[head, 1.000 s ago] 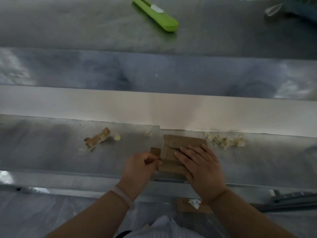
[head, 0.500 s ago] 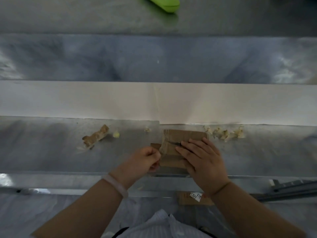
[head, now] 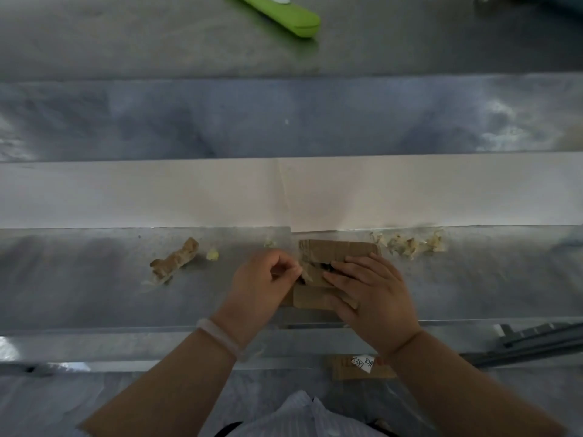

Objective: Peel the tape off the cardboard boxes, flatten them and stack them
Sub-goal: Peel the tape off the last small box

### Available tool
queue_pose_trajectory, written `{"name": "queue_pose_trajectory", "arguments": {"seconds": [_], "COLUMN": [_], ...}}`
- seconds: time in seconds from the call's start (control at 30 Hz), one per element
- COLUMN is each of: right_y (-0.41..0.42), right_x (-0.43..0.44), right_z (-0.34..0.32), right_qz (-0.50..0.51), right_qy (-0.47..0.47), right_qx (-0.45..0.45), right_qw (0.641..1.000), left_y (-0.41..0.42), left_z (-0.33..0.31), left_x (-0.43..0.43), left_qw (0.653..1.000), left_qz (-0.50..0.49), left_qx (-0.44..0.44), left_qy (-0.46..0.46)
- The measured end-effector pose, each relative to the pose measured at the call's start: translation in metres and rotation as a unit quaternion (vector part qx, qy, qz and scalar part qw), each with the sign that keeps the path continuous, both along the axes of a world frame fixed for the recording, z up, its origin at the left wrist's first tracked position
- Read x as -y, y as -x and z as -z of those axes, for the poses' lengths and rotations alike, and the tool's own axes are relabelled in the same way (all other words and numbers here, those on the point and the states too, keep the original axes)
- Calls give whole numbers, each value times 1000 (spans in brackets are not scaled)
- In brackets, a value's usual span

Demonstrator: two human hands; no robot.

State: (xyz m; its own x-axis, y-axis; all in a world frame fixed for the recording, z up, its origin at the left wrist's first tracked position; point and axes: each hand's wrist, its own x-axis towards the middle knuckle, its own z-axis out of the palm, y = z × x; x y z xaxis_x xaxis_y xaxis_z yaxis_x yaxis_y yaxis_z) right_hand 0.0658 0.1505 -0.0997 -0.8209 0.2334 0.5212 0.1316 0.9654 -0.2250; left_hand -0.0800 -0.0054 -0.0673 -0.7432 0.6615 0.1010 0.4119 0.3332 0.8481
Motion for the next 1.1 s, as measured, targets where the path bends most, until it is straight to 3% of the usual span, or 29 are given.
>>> {"name": "queue_pose_trajectory", "arguments": {"seconds": [0.1, 0.17, 0.27, 0.4, 0.47, 0.63, 0.87, 0.97, 1.1], "right_y": [2, 3, 4, 3, 5, 8, 3, 4, 6], "right_x": [3, 5, 6, 8, 10, 13, 17, 17, 13], "right_z": [-7, -13, -18, -13, -12, -9, -9, -10, -10], "right_qz": [8, 7, -6, -29, -37, -41, -35, -31, -42], "right_qy": [6, 1, -5, -11, -9, -1, 12, 21, 27], "right_qx": [-1, 10, 32, 28, 8, -13, -24, -22, -33], "right_qw": [1000, 1000, 999, 999, 999, 999, 999, 999, 998], "left_y": [8, 12, 13, 12, 14, 12, 27, 33, 30], "left_z": [0, 0, -1, 0, 0, -10, -19, -16, -15], "left_x": [8, 13, 16, 13, 12, 4, -13, -18, -21], "left_qw": [995, 998, 972, 932, 922, 944, 995, 995, 987], "left_qz": [5, 64, 143, 154, 168, 158, 36, -26, -70], "left_qx": [87, 0, -184, -324, -345, -280, -41, 98, 142], "left_qy": [-47, -21, 40, 60, 56, 69, 81, 24, -14]}}
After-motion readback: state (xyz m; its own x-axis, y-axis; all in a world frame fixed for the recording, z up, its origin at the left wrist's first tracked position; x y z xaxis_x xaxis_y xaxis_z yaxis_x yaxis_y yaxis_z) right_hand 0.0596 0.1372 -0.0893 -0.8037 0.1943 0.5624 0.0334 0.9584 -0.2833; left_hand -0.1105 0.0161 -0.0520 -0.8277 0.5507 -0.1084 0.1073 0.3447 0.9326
